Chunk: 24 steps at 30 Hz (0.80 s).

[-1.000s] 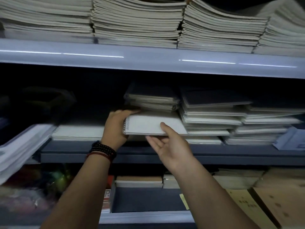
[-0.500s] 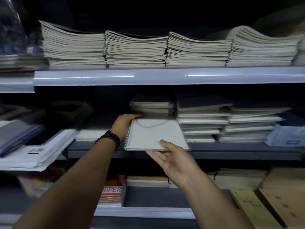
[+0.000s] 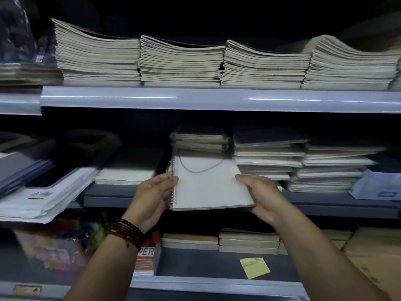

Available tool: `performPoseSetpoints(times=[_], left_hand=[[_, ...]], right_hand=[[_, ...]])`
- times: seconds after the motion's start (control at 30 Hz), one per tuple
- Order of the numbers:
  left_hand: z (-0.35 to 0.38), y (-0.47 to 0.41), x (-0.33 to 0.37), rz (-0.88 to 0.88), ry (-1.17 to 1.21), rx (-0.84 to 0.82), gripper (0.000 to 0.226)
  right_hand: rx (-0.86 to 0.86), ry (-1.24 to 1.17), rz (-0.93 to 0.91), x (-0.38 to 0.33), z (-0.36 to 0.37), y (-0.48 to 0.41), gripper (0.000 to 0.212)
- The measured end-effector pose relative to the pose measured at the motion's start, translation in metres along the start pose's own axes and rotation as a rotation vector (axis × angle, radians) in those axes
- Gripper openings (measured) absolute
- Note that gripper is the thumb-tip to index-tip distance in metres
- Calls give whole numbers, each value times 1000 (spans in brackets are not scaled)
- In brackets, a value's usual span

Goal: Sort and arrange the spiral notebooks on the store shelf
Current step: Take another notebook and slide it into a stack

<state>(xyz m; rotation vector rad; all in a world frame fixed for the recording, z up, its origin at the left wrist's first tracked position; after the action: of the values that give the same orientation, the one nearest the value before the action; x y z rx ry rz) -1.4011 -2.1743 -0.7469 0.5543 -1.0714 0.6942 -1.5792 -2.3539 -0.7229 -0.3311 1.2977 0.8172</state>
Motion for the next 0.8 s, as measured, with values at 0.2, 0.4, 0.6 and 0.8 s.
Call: performPoseSetpoints(times=[0.2,0.4,0.6,0.8], left_hand=[[-2,9,9,34,26,23,27],[-16,29,8,15,19,19,28],[-33,46,9,-33,-120,-47,34],[-45,56,14,-23,-248,-79,30]], right_hand=[[5,-98,-34,16,7,5,11],[-21,-60,-48,27,14,23,10],[-63,53,-59,38,17,33,20],[-123,22,-89,49,21,32,25]])
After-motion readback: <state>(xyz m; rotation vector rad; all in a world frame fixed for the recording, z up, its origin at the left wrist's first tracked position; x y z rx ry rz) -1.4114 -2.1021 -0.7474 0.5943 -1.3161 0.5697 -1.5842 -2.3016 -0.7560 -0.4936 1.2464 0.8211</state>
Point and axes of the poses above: each hand's wrist, its own y-axis away from the middle knuckle, its own z-axis out of the palm, x = y × z, the point moved 1 cm from there along -y, towards the middle knuckle
